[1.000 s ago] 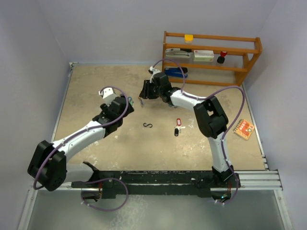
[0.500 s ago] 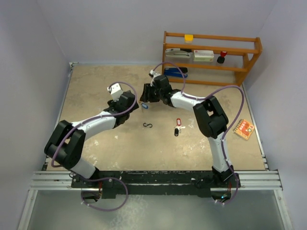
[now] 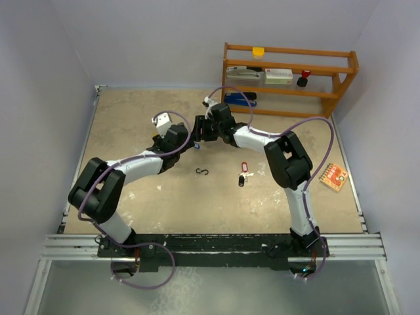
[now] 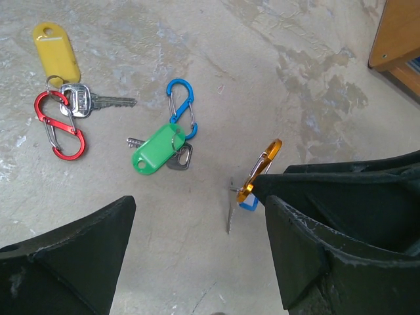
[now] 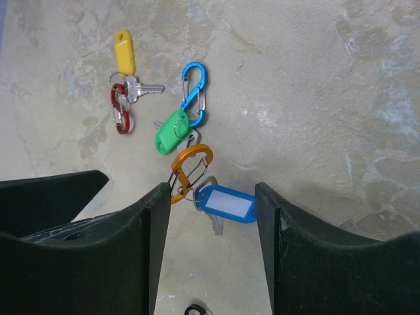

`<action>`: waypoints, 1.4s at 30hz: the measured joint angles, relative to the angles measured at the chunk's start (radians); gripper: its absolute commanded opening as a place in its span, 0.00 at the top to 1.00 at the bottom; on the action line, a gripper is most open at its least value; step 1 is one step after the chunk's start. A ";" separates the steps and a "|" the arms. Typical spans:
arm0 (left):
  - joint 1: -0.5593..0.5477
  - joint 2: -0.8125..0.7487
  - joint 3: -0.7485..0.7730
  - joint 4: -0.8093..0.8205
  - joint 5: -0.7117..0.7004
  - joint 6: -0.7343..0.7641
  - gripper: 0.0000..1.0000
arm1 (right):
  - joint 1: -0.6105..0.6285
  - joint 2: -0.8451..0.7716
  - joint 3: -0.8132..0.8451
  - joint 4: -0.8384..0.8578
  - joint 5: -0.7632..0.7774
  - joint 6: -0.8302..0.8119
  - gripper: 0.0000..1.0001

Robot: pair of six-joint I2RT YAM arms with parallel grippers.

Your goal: Put the keys on the keyring

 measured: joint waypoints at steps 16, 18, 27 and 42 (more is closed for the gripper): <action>0.025 0.036 0.003 0.024 0.005 0.000 0.22 | -0.001 -0.012 -0.033 0.037 -0.027 0.026 0.42; 0.027 0.039 0.003 0.032 0.007 0.000 0.22 | -0.001 -0.016 -0.038 0.040 -0.027 0.026 0.42; 0.035 0.048 0.003 0.052 0.016 0.000 0.22 | -0.008 -0.021 -0.044 0.044 -0.027 0.034 0.42; 0.047 0.056 0.003 0.048 0.020 0.000 0.22 | -0.014 -0.021 -0.048 0.074 -0.045 0.058 0.46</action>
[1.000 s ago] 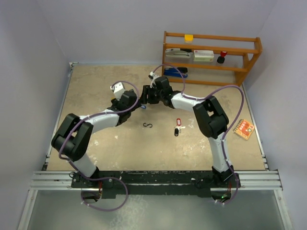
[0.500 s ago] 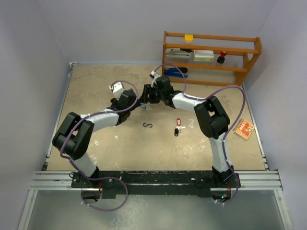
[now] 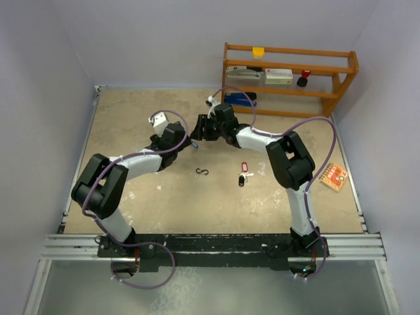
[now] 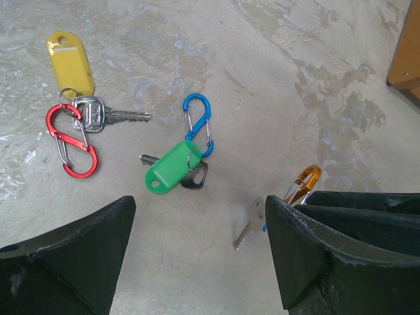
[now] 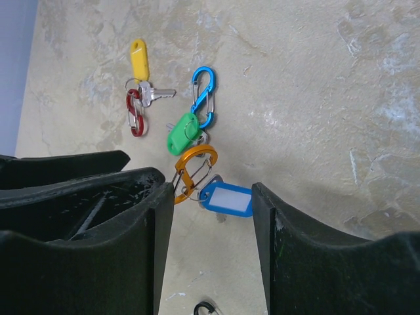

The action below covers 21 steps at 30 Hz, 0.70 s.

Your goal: Put the keys on the keyring

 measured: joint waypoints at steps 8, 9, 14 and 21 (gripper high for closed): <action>0.000 -0.070 -0.016 0.000 0.016 -0.001 0.22 | 0.000 0.000 0.000 -0.001 0.000 0.002 0.47; 0.000 -0.077 -0.016 0.001 0.019 -0.001 0.22 | 0.000 0.000 0.000 -0.001 0.000 0.002 0.48; 0.000 -0.085 -0.018 0.001 0.029 0.000 0.22 | 0.000 0.000 0.001 -0.001 0.000 0.003 0.50; 0.000 -0.085 -0.029 0.011 0.058 -0.024 0.31 | 0.000 0.000 -0.001 0.003 0.000 0.015 0.51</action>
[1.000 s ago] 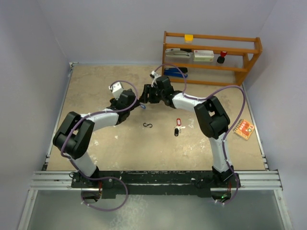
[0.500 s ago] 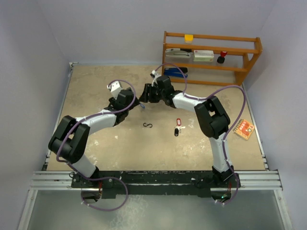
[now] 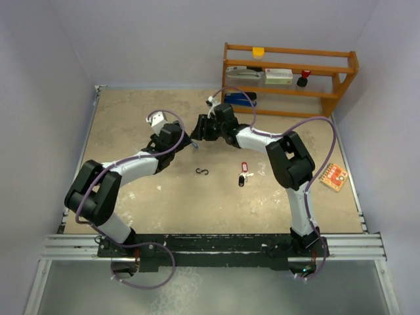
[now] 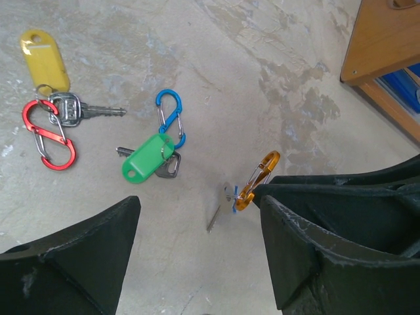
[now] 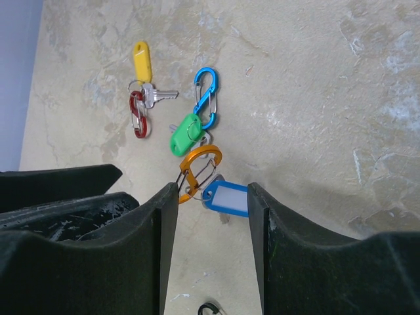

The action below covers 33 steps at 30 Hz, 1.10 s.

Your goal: Put the keys on the keyring

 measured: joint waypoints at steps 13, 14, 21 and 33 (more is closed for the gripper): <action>0.046 -0.043 -0.032 0.089 0.158 -0.025 0.49 | -0.007 -0.026 -0.032 0.005 -0.012 0.019 0.50; 0.046 -0.053 -0.041 0.102 0.163 -0.003 0.50 | -0.010 -0.026 -0.026 -0.010 -0.022 0.019 0.50; 0.046 -0.060 -0.111 0.211 0.224 0.106 0.52 | -0.026 -0.026 0.047 -0.102 -0.061 0.019 0.49; 0.046 -0.013 -0.138 0.352 0.292 0.224 0.54 | -0.030 -0.026 0.105 -0.193 -0.101 0.020 0.48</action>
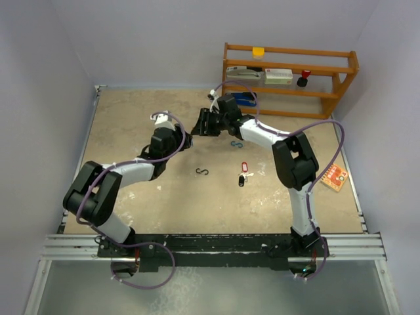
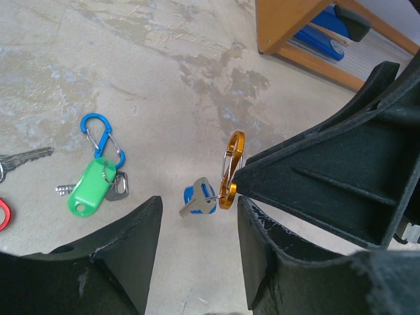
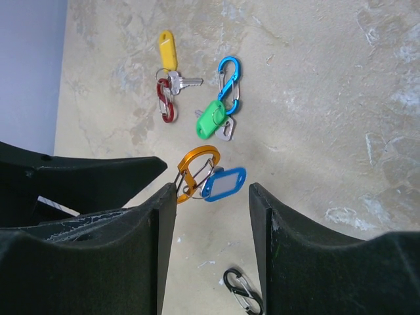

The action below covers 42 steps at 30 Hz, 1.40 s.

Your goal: Put the keys on the keyring

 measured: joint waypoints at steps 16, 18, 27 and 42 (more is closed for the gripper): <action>0.000 0.076 0.006 0.071 0.060 0.031 0.63 | -0.006 0.002 0.000 -0.014 -0.026 0.006 0.48; 0.000 0.077 0.006 0.075 0.063 0.031 0.65 | -0.006 0.002 0.000 -0.014 -0.028 0.010 0.48; -0.001 0.080 0.008 0.087 0.071 0.042 0.69 | -0.007 0.002 0.000 -0.013 -0.030 0.013 0.48; -0.001 0.062 0.000 0.119 0.069 0.066 0.64 | -0.009 0.002 0.000 0.010 -0.030 0.019 0.48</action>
